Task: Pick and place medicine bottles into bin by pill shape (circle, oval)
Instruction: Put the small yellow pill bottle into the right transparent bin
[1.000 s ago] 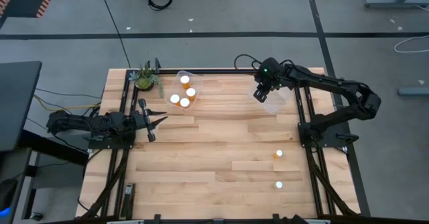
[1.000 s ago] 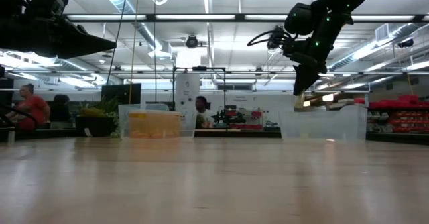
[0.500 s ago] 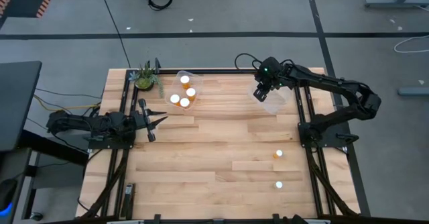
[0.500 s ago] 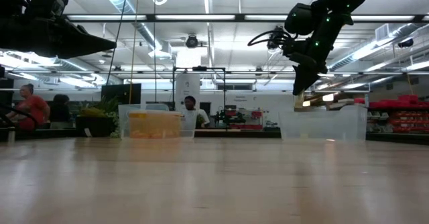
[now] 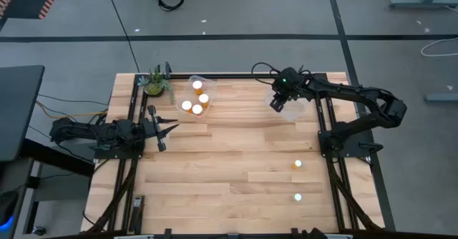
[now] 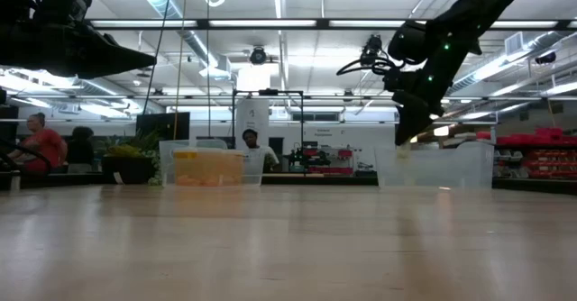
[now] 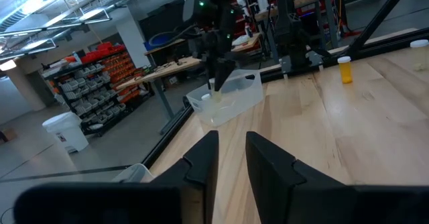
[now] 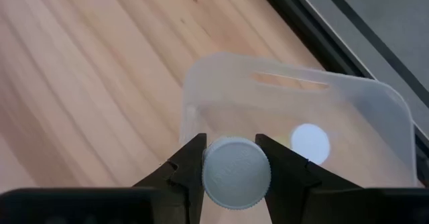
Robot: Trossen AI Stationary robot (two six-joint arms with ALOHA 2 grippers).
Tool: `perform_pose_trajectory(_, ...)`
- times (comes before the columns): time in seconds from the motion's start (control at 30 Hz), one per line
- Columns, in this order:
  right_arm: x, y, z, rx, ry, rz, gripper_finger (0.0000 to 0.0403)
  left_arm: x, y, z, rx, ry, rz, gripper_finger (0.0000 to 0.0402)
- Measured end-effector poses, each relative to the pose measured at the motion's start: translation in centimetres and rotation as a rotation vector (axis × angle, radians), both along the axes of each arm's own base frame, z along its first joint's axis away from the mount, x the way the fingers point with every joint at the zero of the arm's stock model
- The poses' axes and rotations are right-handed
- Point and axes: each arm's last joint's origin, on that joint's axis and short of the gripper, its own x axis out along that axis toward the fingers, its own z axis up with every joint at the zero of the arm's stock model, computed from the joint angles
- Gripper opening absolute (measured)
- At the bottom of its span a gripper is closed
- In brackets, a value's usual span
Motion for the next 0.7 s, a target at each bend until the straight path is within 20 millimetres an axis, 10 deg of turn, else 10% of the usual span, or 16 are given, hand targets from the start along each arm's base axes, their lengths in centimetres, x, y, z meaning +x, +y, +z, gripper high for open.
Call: perform_pose_trajectory(0.7,0.7,-1.5,-1.9,0.094,0.047,-0.057,0.0130,0.0,0.0,0.0,0.000,0.000,0.000,0.0091)
